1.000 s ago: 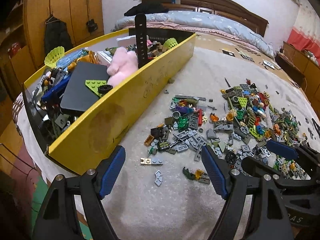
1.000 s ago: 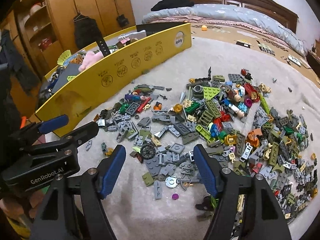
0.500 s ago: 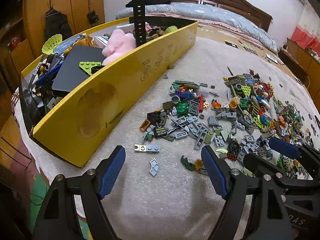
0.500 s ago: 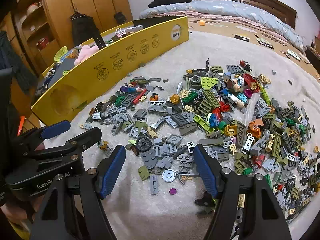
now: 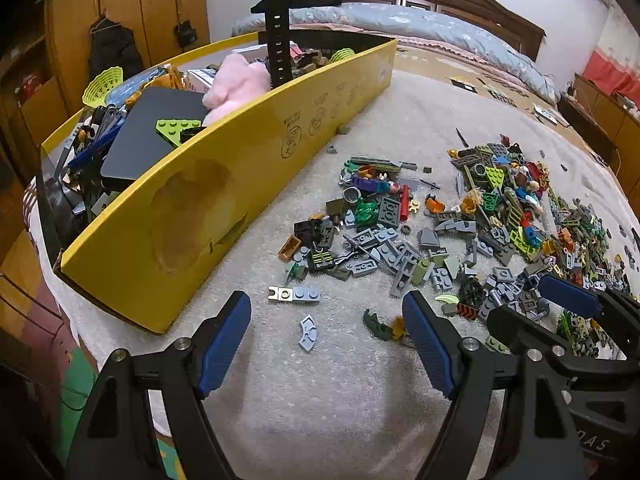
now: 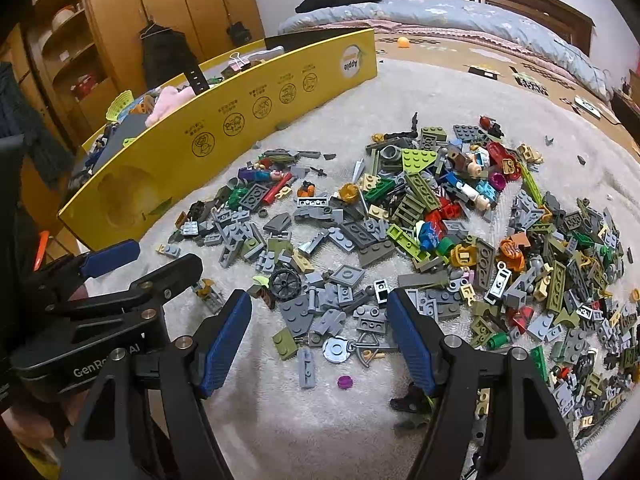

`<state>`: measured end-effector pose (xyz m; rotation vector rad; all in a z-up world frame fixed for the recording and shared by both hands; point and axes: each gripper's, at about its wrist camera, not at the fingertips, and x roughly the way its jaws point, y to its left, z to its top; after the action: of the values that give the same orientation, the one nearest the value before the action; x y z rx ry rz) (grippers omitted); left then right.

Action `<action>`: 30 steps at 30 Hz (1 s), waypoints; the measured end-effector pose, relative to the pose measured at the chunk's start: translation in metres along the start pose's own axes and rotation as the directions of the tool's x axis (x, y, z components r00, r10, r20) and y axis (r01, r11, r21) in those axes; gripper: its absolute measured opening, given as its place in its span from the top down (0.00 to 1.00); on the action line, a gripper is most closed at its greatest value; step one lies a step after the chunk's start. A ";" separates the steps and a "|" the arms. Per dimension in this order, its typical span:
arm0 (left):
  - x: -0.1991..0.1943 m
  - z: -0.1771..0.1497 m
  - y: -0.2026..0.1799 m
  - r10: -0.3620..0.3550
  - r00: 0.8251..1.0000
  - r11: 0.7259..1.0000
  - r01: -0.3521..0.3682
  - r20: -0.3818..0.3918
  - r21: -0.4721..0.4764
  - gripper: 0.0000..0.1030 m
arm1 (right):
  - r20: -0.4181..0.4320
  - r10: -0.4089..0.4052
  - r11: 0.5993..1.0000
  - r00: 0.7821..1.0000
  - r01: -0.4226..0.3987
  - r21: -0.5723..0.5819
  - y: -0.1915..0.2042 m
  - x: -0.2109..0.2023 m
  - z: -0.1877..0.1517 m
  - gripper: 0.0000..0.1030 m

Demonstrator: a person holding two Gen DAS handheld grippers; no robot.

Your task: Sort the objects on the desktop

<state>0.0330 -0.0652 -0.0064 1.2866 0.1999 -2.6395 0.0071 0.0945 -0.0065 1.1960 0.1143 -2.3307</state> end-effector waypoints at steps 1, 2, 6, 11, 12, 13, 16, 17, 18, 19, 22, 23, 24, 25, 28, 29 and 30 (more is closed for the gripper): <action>0.000 0.000 0.000 0.000 1.000 1.000 0.000 0.000 0.001 0.23 | 0.000 0.001 1.000 1.000 -0.001 -0.001 0.000 0.000 0.000 0.31; 0.000 0.000 0.000 0.001 1.000 1.000 -0.001 0.000 0.000 0.23 | 0.000 0.001 1.000 1.000 -0.001 -0.002 0.000 0.000 0.000 0.31; 0.001 0.000 0.000 0.002 1.000 1.000 -0.002 -0.001 -0.001 0.23 | 0.002 0.002 1.000 1.000 -0.002 -0.005 0.000 0.000 -0.001 0.31; 0.002 0.000 0.000 0.005 1.000 1.000 -0.005 -0.002 -0.004 0.23 | -0.001 0.007 1.000 1.000 -0.007 -0.002 0.001 0.000 -0.001 0.31; 0.003 0.000 0.001 0.005 1.000 1.000 -0.005 -0.003 -0.006 0.23 | -0.002 0.009 1.000 1.000 -0.009 -0.003 0.001 0.000 -0.001 0.31; 0.003 0.000 0.001 0.004 1.000 1.000 -0.004 -0.004 -0.007 0.23 | -0.002 0.009 1.000 1.000 -0.009 -0.004 0.002 0.000 -0.001 0.31; 0.003 0.000 0.001 -0.002 1.000 1.000 0.002 -0.008 -0.010 0.23 | -0.001 0.011 1.000 1.000 -0.011 -0.006 0.002 0.000 -0.001 0.31; 0.003 0.000 0.001 -0.003 1.000 1.000 0.003 -0.009 -0.010 0.23 | -0.001 0.011 1.000 1.000 -0.011 -0.005 0.002 0.000 -0.001 0.31; 0.004 0.000 0.001 -0.002 1.000 1.000 0.002 -0.009 -0.011 0.23 | -0.001 0.012 1.000 1.000 -0.012 -0.004 0.002 0.000 -0.001 0.31; 0.003 0.000 0.001 -0.001 1.000 1.000 0.001 -0.008 -0.010 0.23 | -0.002 0.014 1.000 1.000 -0.014 -0.003 0.002 0.000 -0.001 0.31; 0.004 -0.001 0.001 0.000 1.000 1.000 0.000 -0.008 -0.009 0.23 | -0.004 0.017 1.000 1.000 -0.017 -0.001 0.002 0.000 -0.002 0.31; 0.004 -0.001 0.001 -0.001 1.000 1.000 0.000 -0.008 -0.009 0.23 | -0.004 0.018 1.000 1.000 -0.018 -0.001 0.002 0.000 -0.002 0.31; 0.004 -0.001 0.001 -0.001 1.000 1.000 0.001 -0.009 -0.009 0.23 | -0.004 0.019 1.000 1.000 -0.019 0.000 0.002 0.000 -0.002 0.31; 0.004 -0.001 0.001 -0.001 1.000 1.000 0.001 -0.009 -0.009 0.23 | -0.004 0.019 1.000 1.000 -0.019 0.000 0.002 0.000 -0.002 0.31; 0.004 -0.001 0.001 -0.001 1.000 1.000 0.001 -0.009 -0.008 0.23 | -0.005 0.019 1.000 1.000 -0.019 0.000 0.002 0.000 -0.002 0.31; 0.004 -0.001 0.001 -0.001 1.000 1.000 0.001 -0.009 -0.009 0.23 | -0.005 0.020 1.000 1.000 -0.020 0.000 0.002 0.000 -0.002 0.31; 0.004 -0.001 0.001 -0.001 1.000 1.000 0.001 -0.008 -0.009 0.23 | -0.005 0.019 1.000 1.000 -0.019 0.001 0.002 0.000 -0.002 0.31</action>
<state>0.0316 -0.0665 -0.0096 1.2952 0.2132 -2.6317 0.0091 0.0933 -0.0073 1.1977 0.1033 -2.3113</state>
